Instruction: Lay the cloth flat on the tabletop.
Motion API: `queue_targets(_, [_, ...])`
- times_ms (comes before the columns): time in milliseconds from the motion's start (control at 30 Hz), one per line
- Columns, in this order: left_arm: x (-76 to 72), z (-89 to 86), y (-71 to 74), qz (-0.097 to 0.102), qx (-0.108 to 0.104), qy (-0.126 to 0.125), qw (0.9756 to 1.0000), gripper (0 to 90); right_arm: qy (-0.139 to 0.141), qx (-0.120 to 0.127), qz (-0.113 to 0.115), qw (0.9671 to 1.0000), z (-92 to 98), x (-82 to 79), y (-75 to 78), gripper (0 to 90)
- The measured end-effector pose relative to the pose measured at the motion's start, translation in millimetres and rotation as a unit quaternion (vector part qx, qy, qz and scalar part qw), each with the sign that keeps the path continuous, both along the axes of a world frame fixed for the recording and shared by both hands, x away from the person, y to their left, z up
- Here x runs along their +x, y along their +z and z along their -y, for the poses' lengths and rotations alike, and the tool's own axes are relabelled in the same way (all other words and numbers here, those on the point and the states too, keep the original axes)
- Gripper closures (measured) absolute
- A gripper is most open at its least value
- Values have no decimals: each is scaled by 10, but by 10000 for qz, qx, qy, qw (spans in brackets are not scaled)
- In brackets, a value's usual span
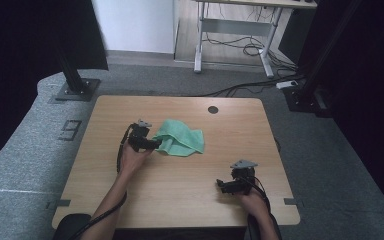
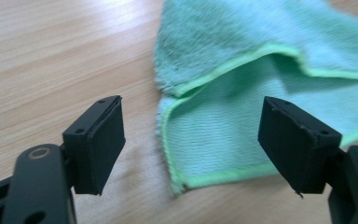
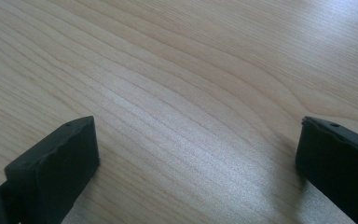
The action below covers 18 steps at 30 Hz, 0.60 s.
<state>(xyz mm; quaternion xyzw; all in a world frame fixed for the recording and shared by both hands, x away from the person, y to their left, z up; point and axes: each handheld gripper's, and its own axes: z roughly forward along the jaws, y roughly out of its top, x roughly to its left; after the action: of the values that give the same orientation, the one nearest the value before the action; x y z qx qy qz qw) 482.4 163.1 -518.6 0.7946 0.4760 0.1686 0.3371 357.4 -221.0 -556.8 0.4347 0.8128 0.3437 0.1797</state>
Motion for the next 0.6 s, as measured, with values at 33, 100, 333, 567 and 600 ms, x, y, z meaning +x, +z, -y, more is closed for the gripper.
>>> queue_targets(33, [20, -3, -33, -29, 7, 36, 10000, 216, 1, 0, 1, 10000, 0, 0, 0, 0])
queue_targets(100, [55, -8, -112, -109, 97, 128, 9998, 217, 1, 0, 3, 10000, 0, 0, 0, 0])
queue_targets(333, [-33, 0, -218, -135, 369, 142, 9991, 227, 0, 0, 2, 10000, 0, 0, 0, 0])
queue_targets(567, [-304, -8, -224, -90, 374, 11, 9993, 228, 0, 0, 2, 10000, 0, 0, 0, 0])
queue_targets(600, [-354, -6, -223, -102, 381, -14, 9992, 228, 1, 0, 2, 10000, 0, 0, 0, 0])
